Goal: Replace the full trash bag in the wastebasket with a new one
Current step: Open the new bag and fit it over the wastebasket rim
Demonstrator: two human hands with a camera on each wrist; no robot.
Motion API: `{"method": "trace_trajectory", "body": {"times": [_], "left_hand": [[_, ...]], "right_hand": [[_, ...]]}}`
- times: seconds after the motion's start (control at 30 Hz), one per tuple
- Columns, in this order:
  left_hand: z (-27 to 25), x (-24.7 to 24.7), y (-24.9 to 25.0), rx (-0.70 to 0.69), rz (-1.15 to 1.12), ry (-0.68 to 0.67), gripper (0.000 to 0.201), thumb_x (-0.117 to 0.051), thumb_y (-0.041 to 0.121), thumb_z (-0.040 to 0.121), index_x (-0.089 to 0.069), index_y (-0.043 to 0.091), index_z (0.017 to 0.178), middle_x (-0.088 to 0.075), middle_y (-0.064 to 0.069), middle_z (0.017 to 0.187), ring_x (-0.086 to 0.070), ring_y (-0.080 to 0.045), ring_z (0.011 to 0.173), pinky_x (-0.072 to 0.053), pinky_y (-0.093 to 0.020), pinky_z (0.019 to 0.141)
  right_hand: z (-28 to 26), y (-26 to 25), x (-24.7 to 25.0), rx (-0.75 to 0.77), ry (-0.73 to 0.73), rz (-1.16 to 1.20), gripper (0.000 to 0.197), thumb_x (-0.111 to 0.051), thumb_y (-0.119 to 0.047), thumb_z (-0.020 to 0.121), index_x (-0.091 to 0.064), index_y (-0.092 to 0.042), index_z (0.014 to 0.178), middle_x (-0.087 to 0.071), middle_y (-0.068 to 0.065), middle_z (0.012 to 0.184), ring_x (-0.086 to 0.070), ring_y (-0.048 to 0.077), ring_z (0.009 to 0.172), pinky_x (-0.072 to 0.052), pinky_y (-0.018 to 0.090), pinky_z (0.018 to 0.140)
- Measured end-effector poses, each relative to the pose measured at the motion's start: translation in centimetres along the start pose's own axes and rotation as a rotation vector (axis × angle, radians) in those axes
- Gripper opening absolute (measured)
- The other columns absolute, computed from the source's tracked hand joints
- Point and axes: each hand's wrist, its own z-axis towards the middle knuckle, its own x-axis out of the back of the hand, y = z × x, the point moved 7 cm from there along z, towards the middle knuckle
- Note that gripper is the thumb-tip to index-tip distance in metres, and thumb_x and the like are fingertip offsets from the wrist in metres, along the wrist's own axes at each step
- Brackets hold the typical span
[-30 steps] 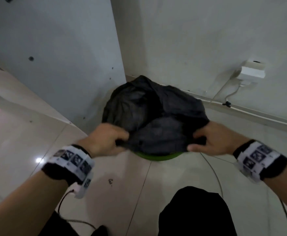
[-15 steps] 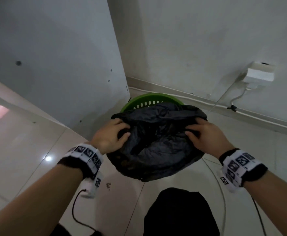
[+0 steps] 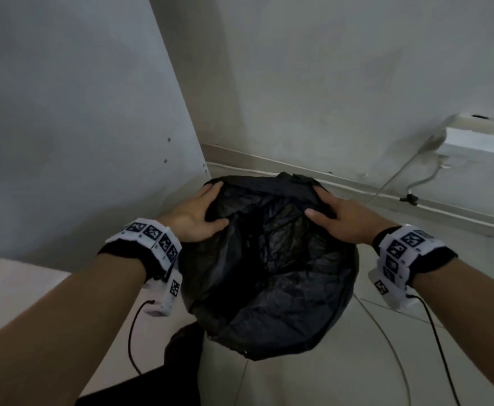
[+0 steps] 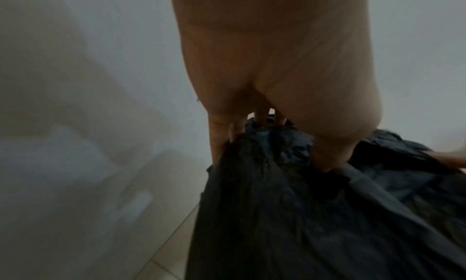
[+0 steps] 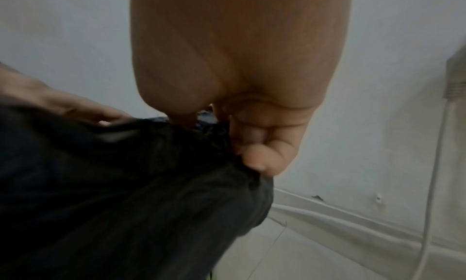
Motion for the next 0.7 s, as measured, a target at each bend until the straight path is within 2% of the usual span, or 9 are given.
{"method": "trace_trajectory", "body": {"times": [0.1,0.17,0.23,0.33,0.4,0.47,0.53,0.6,0.7], "left_hand": [[2.0,0.2,-0.3,0.066,-0.113,-0.013,0.089,-0.047,0.074,0.085,-0.011,0.038,0.158,-0.030,0.004,0.162,-0.032,-0.022,0.148,-0.025,-0.024,0.115],[2.8,0.2,-1.0,0.155,-0.119,-0.020,0.093,-0.041,0.085,0.079,-0.025,0.034,0.156,-0.042,0.000,0.156,-0.043,-0.027,0.141,-0.035,-0.033,0.114],[3.0,-0.5,-1.7,0.229,-0.192,-0.083,0.089,-0.040,0.086,0.079,-0.045,0.028,0.146,-0.055,-0.003,0.145,-0.055,-0.028,0.128,-0.042,-0.037,0.108],[1.4,-2.3,-2.3,0.369,-0.369,-0.234,0.070,-0.041,0.078,0.086,-0.059,0.026,0.129,-0.064,-0.005,0.131,-0.061,-0.029,0.118,-0.046,-0.038,0.102],[0.1,-2.7,-2.4,0.345,-0.377,-0.229,0.069,-0.043,0.085,0.079,-0.064,0.027,0.111,-0.069,-0.004,0.117,-0.065,-0.027,0.110,-0.050,-0.037,0.093],[-1.4,-1.2,-2.8,0.229,-0.431,0.033,0.063,-0.055,0.080,0.076,-0.068,0.026,0.106,-0.071,0.001,0.112,-0.066,-0.021,0.108,-0.050,-0.032,0.094],[-4.0,-0.5,-4.4,0.230,-0.592,0.301,0.060,-0.052,0.071,0.082,-0.067,0.025,0.117,-0.068,0.001,0.120,-0.063,-0.019,0.114,-0.046,-0.034,0.102],[-7.0,-2.6,-6.6,0.372,-0.757,0.367,0.051,-0.039,0.055,0.099,-0.061,0.021,0.130,-0.062,-0.003,0.134,-0.058,-0.021,0.120,-0.043,-0.037,0.102],[-12.0,-10.1,-8.5,0.690,-0.991,0.121,0.038,-0.036,0.034,0.104,-0.058,0.013,0.127,-0.063,-0.011,0.128,-0.062,-0.028,0.102,-0.048,-0.045,0.087]], "right_hand": [[0.4,0.7,-0.2,-0.080,-0.030,0.193,0.086,-0.028,-0.086,0.077,-0.028,-0.043,0.151,-0.040,-0.003,0.155,-0.044,0.025,0.137,-0.035,0.034,0.109],[0.0,1.6,-0.7,-0.145,-0.084,0.193,0.082,-0.019,-0.089,0.075,-0.038,-0.049,0.143,-0.053,-0.002,0.144,-0.061,0.030,0.118,-0.051,0.034,0.091],[-0.6,2.8,-1.6,-0.257,-0.187,0.190,0.090,-0.012,-0.091,0.073,-0.053,-0.039,0.134,-0.063,0.004,0.126,-0.070,0.034,0.090,-0.058,0.036,0.071],[-1.6,4.5,-3.7,-0.337,-0.305,0.327,0.111,-0.009,-0.099,0.060,-0.068,-0.021,0.114,-0.070,0.010,0.108,-0.073,0.034,0.080,-0.058,0.044,0.084],[-1.9,5.2,-3.3,-0.225,-0.142,0.471,0.100,-0.016,-0.100,0.061,-0.070,-0.028,0.108,-0.072,0.007,0.100,-0.074,0.029,0.075,-0.052,0.046,0.096],[-3.3,5.9,-1.4,-0.077,0.170,0.580,0.059,-0.037,-0.081,0.082,-0.067,-0.037,0.108,-0.071,0.000,0.103,-0.072,0.025,0.083,-0.049,0.042,0.097],[-5.1,7.7,-1.3,-0.059,0.353,0.574,0.026,-0.053,-0.051,0.094,-0.066,-0.036,0.111,-0.066,-0.004,0.115,-0.066,0.023,0.099,-0.051,0.040,0.091],[-6.4,9.0,-4.7,-0.167,0.207,0.644,0.029,-0.055,-0.038,0.097,-0.061,-0.029,0.124,-0.064,0.001,0.120,-0.064,0.029,0.104,-0.054,0.045,0.089],[-8.3,8.4,-11.2,-0.254,-0.168,0.871,0.024,-0.049,-0.015,0.102,-0.064,-0.011,0.120,-0.068,0.016,0.120,-0.068,0.036,0.101,-0.056,0.048,0.089]]}}
